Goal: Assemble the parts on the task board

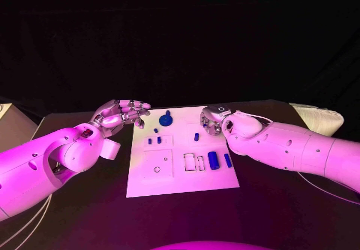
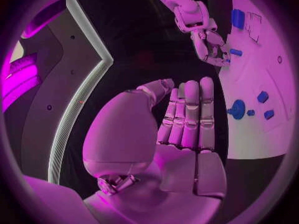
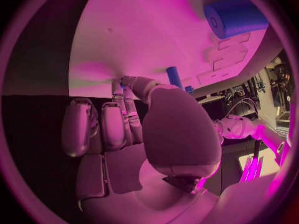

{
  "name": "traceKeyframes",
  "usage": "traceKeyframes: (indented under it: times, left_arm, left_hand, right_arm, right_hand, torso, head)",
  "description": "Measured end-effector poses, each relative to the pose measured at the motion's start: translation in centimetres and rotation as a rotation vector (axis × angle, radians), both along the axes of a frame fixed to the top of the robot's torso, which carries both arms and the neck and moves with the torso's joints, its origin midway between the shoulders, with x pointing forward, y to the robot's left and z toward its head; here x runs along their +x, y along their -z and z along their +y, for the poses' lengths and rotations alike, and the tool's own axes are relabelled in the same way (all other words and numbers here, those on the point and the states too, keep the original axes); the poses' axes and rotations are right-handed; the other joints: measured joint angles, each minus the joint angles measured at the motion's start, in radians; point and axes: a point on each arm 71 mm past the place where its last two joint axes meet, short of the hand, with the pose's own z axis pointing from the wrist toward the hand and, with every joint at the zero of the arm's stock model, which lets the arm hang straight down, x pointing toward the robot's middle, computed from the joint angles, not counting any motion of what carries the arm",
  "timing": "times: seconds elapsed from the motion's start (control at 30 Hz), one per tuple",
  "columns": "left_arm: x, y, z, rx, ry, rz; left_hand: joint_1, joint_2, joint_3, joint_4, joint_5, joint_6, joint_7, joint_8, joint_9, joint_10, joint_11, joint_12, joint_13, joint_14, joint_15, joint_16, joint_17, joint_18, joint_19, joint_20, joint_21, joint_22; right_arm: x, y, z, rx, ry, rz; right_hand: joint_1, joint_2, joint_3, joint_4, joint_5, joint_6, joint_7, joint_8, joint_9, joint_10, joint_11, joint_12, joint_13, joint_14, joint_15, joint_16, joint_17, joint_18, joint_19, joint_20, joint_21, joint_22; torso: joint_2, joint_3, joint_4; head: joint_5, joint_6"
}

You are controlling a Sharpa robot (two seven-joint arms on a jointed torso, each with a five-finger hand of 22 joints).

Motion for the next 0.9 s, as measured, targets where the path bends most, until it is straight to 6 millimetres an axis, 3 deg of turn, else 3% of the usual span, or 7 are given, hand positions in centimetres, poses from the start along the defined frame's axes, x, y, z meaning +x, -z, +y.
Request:
traceKeyframes:
  times: [0.27, 0.33, 0.47, 0.9]
  left_arm:
    - [0.0, 0.0, 0.1, 0.006, 0.000, -0.002]
    - [0.0, 0.1, 0.1, 0.008, -0.001, -0.002]
    - [0.0, 0.1, 0.2, 0.010, -0.002, -0.003]
    - [0.1, 0.3, 0.6, 0.016, -0.008, -0.002]
  left_hand:
    - [0.000, 0.000, 0.000, 0.000, 0.000, 0.000, 0.000, 0.000, 0.000, 0.000, 0.000, 0.000, 0.000, 0.000, 0.000, 0.000, 0.000, 0.000, 0.000, 0.000, 0.000, 0.000]
    - [0.000, 0.000, 0.000, 0.000, 0.000, 0.000, 0.000, 0.000, 0.000, 0.000, 0.000, 0.000, 0.000, 0.000, 0.000, 0.000, 0.000, 0.000, 0.000, 0.000, 0.000, 0.000]
    - [0.000, 0.000, 0.000, 0.000, 0.000, -0.011, 0.003, 0.000, -0.003, -0.005, 0.005, 0.000, 0.000, 0.000, 0.000, 0.000, 0.000, 0.000, 0.002, -0.002, -0.008, -0.003]
    - [0.000, 0.000, -0.003, 0.003, 0.004, -0.011, 0.003, -0.004, -0.003, -0.009, 0.002, 0.000, 0.000, 0.000, 0.000, 0.000, 0.000, 0.000, 0.002, -0.002, -0.008, -0.004]
  right_arm:
    - [-0.6, 0.1, -0.3, 0.028, 0.010, -0.032]
    - [-0.7, -0.1, -0.3, 0.039, 0.010, -0.043]
    - [-0.9, -0.4, -0.5, 0.059, 0.011, -0.063]
    - [-2.0, -2.4, -1.4, 0.132, -0.002, -0.123]
  right_hand:
    - [0.000, 0.000, 0.005, -0.006, 0.003, 0.004, -0.004, 0.007, 0.008, 0.001, 0.001, -0.001, 0.002, 0.000, 0.000, 0.004, 0.002, 0.002, 0.004, -0.003, 0.018, 0.019]
    - [0.000, 0.000, 0.005, -0.006, 0.003, 0.004, -0.005, 0.007, 0.009, 0.005, 0.005, 0.000, 0.002, 0.003, -0.003, 0.004, 0.002, -0.012, 0.007, -0.007, 0.019, 0.022]
    - [0.000, 0.000, 0.005, -0.006, 0.003, 0.004, -0.005, 0.007, 0.009, 0.005, 0.005, 0.003, 0.002, 0.004, -0.004, 0.004, 0.002, -0.013, 0.007, -0.007, 0.023, 0.025]
    - [-0.001, -0.002, 0.007, -0.009, 0.003, 0.003, -0.006, 0.011, 0.012, 0.005, 0.005, 0.003, 0.002, 0.004, -0.004, 0.009, 0.005, -0.012, 0.007, -0.007, 0.030, 0.032]
  torso:
    - [0.000, -0.0008, 0.0002]
    - [0.000, -0.0007, 0.0003]
    - [0.000, -0.0011, 0.0002]
    - [-0.001, -0.0010, -0.0006]
  head:
    - [0.001, 0.003]
    - [0.001, 0.004]
    - [0.001, 0.005]
    - [0.006, 0.011]
